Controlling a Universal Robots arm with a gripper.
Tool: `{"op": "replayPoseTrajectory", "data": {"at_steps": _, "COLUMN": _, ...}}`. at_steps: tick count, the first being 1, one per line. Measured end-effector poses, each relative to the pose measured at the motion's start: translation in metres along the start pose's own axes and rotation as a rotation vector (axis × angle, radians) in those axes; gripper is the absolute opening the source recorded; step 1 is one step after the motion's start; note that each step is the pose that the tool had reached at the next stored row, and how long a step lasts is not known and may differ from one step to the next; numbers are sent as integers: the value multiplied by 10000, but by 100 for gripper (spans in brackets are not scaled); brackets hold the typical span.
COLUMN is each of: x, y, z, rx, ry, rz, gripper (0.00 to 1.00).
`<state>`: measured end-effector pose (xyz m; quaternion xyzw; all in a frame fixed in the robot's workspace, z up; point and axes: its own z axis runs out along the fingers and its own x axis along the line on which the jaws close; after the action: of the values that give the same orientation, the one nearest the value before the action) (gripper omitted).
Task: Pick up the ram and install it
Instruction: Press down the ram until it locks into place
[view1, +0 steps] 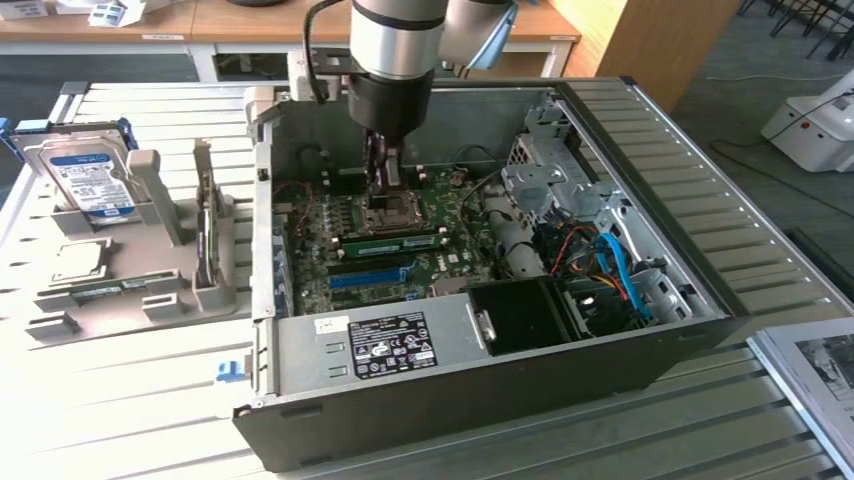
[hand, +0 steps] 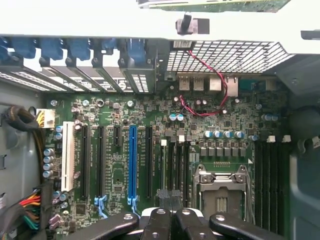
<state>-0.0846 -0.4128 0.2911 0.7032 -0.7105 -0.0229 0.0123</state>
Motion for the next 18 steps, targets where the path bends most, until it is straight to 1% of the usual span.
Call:
{"op": "replayPoseTrajectory", "data": {"at_steps": 11, "x": -3, "y": 10, "z": -200, "rx": 0, "ry": 1, "rz": 0, "gripper": 10}}
{"op": "replayPoseTrajectory", "data": {"at_steps": 18, "x": -4, "y": 14, "z": -287, "rx": 0, "ry": 3, "rz": -1, "gripper": 10}}
